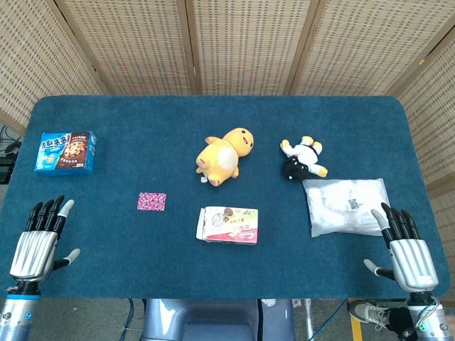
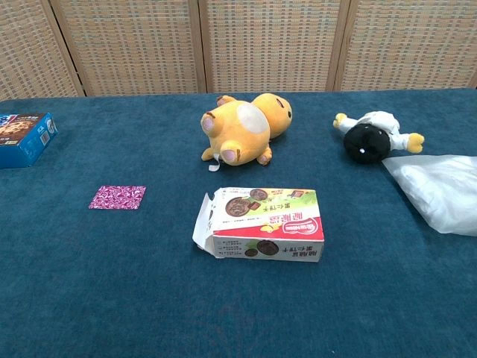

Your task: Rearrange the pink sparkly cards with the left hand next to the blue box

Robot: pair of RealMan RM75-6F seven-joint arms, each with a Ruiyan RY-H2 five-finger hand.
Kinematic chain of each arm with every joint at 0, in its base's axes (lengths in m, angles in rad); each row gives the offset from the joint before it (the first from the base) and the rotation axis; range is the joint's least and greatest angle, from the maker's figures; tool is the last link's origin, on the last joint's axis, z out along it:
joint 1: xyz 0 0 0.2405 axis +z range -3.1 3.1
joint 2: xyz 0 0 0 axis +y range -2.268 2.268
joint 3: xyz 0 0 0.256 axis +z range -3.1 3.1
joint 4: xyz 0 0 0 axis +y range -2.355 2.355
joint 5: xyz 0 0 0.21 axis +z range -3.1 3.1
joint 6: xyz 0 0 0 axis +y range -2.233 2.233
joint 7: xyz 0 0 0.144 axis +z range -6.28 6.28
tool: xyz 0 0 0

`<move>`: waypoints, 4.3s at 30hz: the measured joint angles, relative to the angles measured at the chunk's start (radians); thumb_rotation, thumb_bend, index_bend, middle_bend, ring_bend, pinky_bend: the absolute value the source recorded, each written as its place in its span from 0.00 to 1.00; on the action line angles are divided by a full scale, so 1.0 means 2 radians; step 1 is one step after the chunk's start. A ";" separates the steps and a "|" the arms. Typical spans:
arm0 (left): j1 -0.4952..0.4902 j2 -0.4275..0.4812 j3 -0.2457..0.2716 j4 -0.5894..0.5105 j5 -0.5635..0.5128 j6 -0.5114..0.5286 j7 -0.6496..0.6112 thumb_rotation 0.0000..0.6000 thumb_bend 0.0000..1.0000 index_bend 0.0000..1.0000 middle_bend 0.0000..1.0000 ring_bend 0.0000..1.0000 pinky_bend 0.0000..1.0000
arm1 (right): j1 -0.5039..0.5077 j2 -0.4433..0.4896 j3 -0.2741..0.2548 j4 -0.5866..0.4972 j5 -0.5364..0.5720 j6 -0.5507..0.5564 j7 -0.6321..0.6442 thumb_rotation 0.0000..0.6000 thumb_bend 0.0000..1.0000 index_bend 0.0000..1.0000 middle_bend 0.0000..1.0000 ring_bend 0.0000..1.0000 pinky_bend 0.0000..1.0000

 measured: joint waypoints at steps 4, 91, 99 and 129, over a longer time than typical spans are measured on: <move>0.000 -0.001 0.001 0.000 0.001 0.000 0.001 1.00 0.18 0.00 0.00 0.00 0.00 | -0.002 0.001 -0.002 0.000 0.003 -0.004 0.001 1.00 0.08 0.00 0.00 0.00 0.00; -0.291 -0.132 -0.040 -0.002 -0.456 -0.186 0.316 1.00 0.73 0.00 0.00 0.00 0.00 | 0.006 0.024 0.000 -0.002 0.019 -0.029 0.065 1.00 0.08 0.00 0.00 0.00 0.00; -0.317 -0.161 -0.035 0.011 -0.487 -0.171 0.336 1.00 0.73 0.00 0.00 0.00 0.00 | 0.007 0.024 -0.001 -0.001 0.018 -0.030 0.068 1.00 0.08 0.00 0.00 0.00 0.00; -0.329 -0.165 -0.001 0.046 -0.528 -0.164 0.315 1.00 0.73 0.00 0.00 0.00 0.00 | 0.007 0.023 -0.004 0.000 0.014 -0.029 0.064 1.00 0.08 0.00 0.00 0.00 0.00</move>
